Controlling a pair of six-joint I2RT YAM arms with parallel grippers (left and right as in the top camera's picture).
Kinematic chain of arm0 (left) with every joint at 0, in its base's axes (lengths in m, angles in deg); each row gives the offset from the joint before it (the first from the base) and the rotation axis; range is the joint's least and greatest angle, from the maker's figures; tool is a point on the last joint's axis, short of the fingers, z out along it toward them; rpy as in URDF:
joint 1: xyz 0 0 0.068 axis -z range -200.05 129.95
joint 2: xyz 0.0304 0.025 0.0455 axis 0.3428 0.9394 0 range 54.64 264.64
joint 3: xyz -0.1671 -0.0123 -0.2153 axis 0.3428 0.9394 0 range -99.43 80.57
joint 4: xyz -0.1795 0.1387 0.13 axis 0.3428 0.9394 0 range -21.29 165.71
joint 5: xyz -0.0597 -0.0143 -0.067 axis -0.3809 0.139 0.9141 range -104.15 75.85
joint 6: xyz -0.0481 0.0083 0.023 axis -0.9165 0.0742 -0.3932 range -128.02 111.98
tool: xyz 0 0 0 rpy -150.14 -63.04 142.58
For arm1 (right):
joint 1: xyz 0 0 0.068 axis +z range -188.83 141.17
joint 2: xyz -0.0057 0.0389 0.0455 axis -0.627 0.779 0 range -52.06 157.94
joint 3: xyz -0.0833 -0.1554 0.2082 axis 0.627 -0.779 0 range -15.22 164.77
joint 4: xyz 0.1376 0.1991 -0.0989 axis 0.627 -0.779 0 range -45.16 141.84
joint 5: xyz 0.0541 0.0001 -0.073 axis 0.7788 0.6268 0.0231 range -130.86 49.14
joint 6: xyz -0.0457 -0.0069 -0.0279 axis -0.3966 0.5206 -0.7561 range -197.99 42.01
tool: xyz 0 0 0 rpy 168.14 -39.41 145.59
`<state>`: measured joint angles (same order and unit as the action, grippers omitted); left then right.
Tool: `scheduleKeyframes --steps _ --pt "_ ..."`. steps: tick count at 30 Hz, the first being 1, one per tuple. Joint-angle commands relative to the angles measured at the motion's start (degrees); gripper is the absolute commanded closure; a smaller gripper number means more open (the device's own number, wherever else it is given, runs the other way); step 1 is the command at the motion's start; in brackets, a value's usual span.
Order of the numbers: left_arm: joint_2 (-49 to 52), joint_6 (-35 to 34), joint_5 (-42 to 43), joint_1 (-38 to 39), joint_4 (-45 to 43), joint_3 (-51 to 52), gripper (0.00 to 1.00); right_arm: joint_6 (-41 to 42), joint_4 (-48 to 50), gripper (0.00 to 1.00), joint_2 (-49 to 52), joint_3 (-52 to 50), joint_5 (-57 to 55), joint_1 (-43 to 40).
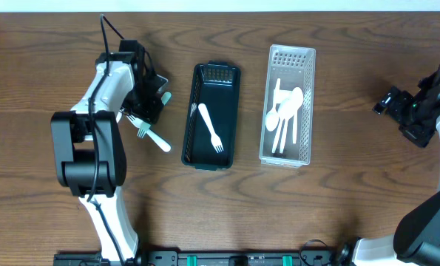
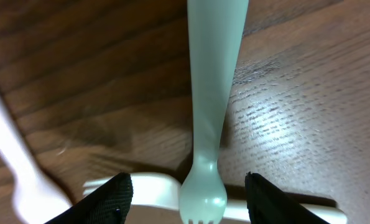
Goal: Pack container
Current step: 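Grasp the mint spoon with the left gripper and carry it right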
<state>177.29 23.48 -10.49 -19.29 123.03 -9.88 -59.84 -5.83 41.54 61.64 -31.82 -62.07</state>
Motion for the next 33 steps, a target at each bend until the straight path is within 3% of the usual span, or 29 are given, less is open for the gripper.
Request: scheduleKeyframes --steps 1,5,10,14,16,19,25,29,33 --pt "2.58 1.25 0.85 -0.02 0.22 0.37 0.4 -1.07 0.04 0.01 0.42 -0.26 0.22 -0.37" --pt "3.19 1.27 0.85 -0.04 -0.09 0.37 0.43 -1.07 0.04 0.01 0.42 -0.26 0.2 -0.37" --pt "3.21 1.22 0.85 -0.04 -0.17 0.37 0.56 -1.07 0.04 0.01 0.42 -0.26 0.22 -0.37" --pt "3.19 0.81 0.9 -0.02 0.72 0.37 0.74 -1.07 0.02 0.01 0.42 -0.26 0.22 -0.37" --pt "3.13 0.76 0.9 -0.02 1.57 0.33 0.88 -1.07 0.02 0.01 0.42 -0.26 0.22 -0.37" --pt "2.14 -0.98 0.87 -0.04 2.86 0.07 0.94 -1.07 -0.04 0.01 0.42 -0.26 0.24 -0.37" --pt "-4.74 -3.32 0.87 -0.04 5.73 -2.43 0.94 -1.07 -0.57 0.01 0.42 -0.26 0.24 -0.37" --pt "-13.92 -12.0 1.31 0.22 6.62 -2.91 0.94 -1.05 -0.63 0.01 0.42 -0.26 0.24 -0.37" --pt "-20.55 -17.84 11.65 1.95 9.38 -2.89 0.94 -1.05 -0.57 0.01 0.42 -0.26 0.24 -0.37"
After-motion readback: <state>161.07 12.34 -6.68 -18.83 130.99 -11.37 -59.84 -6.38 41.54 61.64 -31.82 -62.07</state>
